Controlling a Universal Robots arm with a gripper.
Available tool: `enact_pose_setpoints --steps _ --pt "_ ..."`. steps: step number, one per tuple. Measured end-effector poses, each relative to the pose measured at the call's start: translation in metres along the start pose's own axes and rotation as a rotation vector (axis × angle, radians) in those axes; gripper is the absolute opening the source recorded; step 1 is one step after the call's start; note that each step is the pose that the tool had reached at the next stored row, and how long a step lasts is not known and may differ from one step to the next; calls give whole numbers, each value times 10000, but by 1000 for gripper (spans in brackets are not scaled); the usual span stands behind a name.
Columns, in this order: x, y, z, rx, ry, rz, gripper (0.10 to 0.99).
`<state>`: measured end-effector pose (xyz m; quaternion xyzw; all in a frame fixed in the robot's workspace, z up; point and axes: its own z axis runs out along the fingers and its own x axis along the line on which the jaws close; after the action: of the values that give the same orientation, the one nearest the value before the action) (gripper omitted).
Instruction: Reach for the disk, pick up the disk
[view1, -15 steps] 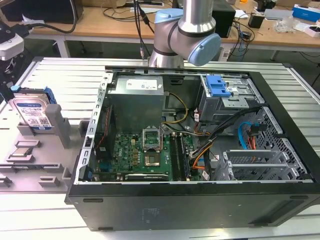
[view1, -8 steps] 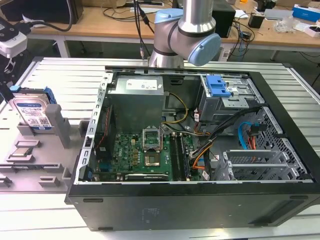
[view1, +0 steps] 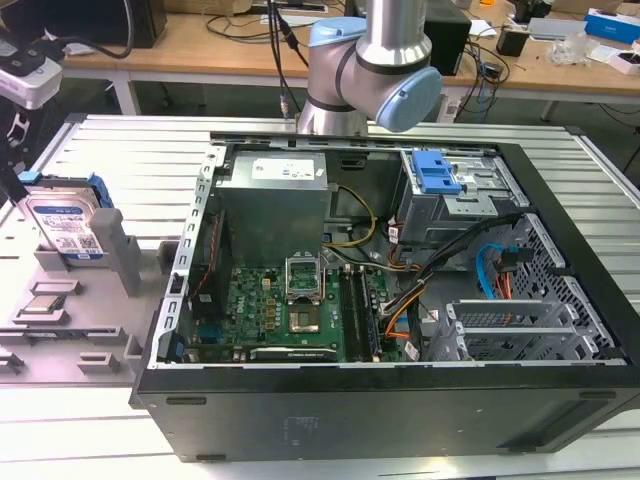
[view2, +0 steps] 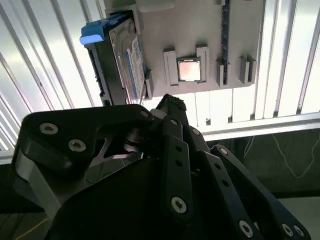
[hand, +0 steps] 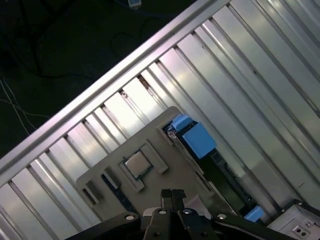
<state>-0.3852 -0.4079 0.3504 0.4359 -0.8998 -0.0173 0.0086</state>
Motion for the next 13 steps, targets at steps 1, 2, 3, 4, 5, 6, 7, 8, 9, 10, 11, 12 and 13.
enact_pose_setpoints --steps 1,2,3,4,5,6,7,8,9,10,11,12,13 --pt "0 0 0 0 5 -124 106" --pt "0 0 0 0 13 -328 106" --pt "0 0 0 0 22 -570 106" --pt "0 0 0 0 27 -702 106" --pt "0 0 0 0 32 -817 106" --pt "0 0 0 0 36 -931 106" --pt "0 0 0 0 41 -1059 106" --pt "0 0 0 0 45 -1171 106" --pt "0 0 0 0 54 -1392 106" --pt "0 0 0 1 64 -1643 106" --pt "0 0 0 1 69 -1777 106" --pt "0 0 0 0 74 -1894 106" --pt "0 0 0 1 81 -2089 106"
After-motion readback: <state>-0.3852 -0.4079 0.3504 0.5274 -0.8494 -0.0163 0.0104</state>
